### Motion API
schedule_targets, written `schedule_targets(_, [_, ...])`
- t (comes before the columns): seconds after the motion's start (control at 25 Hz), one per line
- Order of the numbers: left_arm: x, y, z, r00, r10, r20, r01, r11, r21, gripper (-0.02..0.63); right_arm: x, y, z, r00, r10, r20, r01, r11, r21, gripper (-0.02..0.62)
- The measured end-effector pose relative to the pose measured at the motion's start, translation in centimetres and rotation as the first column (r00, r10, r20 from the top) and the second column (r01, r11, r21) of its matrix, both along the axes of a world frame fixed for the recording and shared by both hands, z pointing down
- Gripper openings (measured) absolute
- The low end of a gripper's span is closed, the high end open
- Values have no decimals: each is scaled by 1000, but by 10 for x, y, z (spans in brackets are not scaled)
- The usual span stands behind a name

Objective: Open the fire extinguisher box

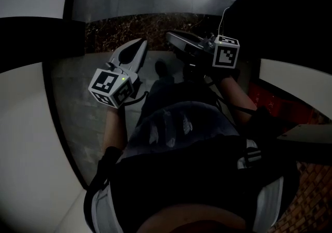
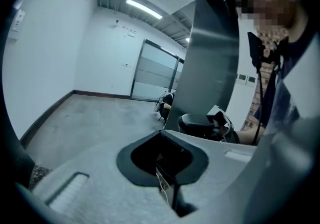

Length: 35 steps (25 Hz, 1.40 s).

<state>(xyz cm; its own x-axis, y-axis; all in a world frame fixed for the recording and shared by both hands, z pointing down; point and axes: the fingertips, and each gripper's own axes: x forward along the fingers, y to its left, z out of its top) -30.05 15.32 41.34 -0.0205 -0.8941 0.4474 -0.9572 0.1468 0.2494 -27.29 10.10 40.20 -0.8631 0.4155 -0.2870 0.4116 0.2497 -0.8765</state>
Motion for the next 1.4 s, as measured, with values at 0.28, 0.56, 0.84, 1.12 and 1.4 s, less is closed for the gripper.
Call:
schedule_targets(0.28, [-46, -8, -3, 998, 3, 70, -5, 999, 42, 3, -34, -7, 8, 997, 71, -25, -42, 804, 593, 2])
schedule_targets(0.56, [-153, 35, -12, 979, -153, -138, 170, 978, 120, 3, -109, 12, -20, 999, 38, -24, -8, 669, 743, 2])
schedule_targets(0.84, [-217, 40, 5, 981, -99, -169, 124, 982, 141, 3, -170, -14, -25, 956, 279, -93, -182, 809, 559, 2])
schedule_targets(1.12, [-201, -2, 17, 981, -21, -194, 44, 993, 114, 3, -162, -39, 11, 926, 322, -196, -205, 866, 456, 2])
schedule_targets(1.4, [-196, -100, -7, 994, -47, -98, 62, 986, 156, 3, -141, -110, -12, 955, 294, -45, -264, 907, 328, 2])
